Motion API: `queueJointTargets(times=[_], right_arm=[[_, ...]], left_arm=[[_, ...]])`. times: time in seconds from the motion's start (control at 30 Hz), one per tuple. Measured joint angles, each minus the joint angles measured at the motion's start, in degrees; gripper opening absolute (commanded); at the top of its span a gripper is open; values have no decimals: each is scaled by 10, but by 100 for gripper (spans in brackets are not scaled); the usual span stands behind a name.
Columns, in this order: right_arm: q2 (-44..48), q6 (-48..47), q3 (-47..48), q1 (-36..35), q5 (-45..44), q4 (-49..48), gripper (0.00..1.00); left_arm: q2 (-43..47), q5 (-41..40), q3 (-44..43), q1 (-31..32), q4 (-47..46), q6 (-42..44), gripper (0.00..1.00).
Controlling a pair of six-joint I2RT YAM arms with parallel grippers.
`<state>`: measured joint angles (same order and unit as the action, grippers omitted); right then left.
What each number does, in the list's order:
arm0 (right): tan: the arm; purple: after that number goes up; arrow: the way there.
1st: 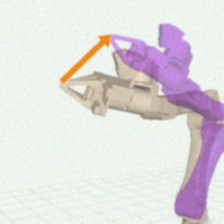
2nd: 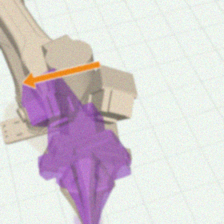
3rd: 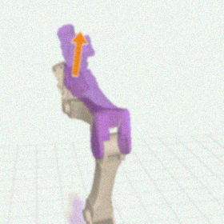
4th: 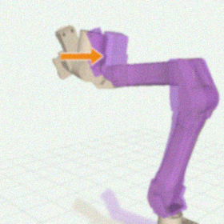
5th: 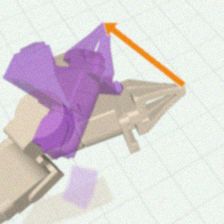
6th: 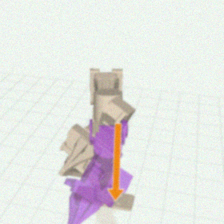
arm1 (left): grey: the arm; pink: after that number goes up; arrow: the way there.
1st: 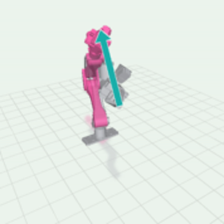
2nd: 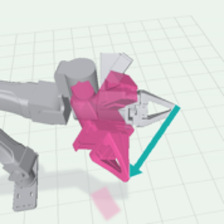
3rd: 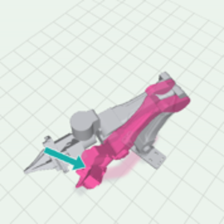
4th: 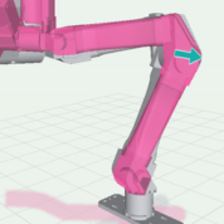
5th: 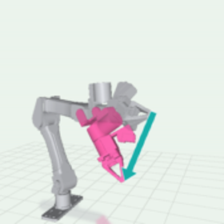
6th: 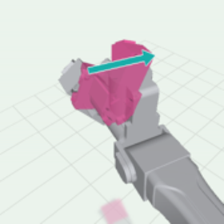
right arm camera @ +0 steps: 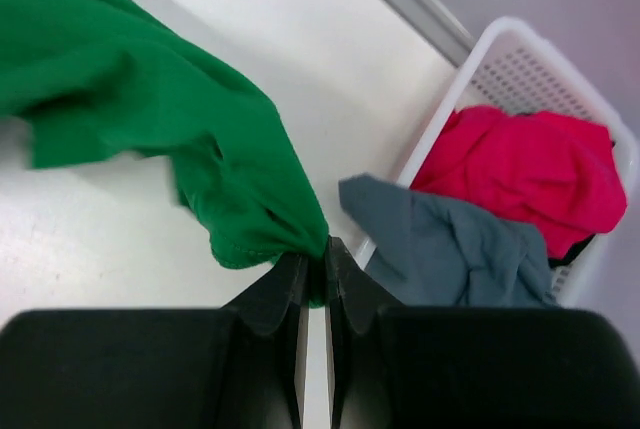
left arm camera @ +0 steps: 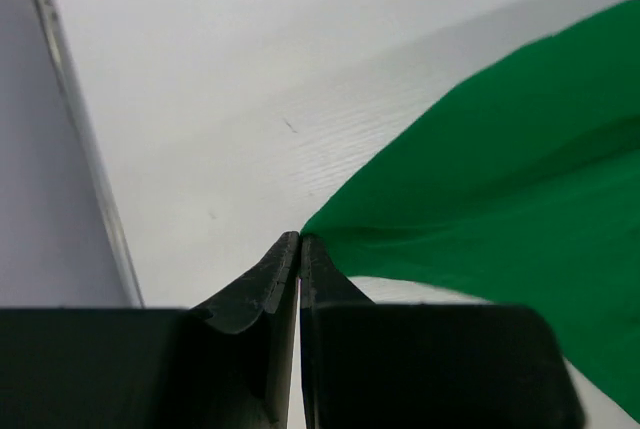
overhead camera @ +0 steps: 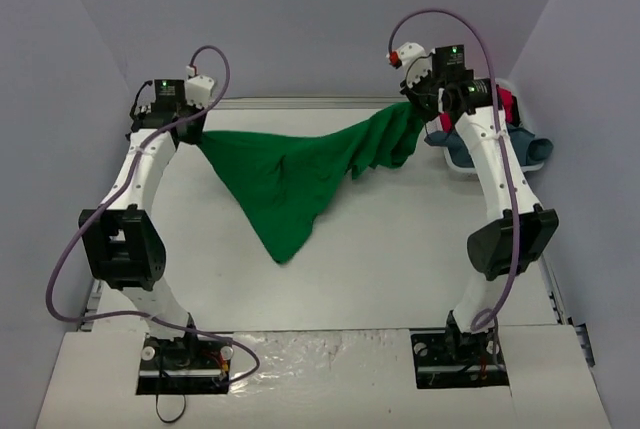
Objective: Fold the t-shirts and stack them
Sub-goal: Flatten out the tshirt
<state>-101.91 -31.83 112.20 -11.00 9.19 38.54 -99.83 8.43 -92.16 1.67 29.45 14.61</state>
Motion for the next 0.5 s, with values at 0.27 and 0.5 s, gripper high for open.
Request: queueJointTargets(times=[0.27, 0.5], right_arm=[[-63, 23, 92, -15, -16, 16, 0], [52, 7, -60, -14, 1, 20, 27]], left_arm=[[78, -32, -68, -7, 31, 14, 2], [222, -34, -23, -8, 38, 34, 2]])
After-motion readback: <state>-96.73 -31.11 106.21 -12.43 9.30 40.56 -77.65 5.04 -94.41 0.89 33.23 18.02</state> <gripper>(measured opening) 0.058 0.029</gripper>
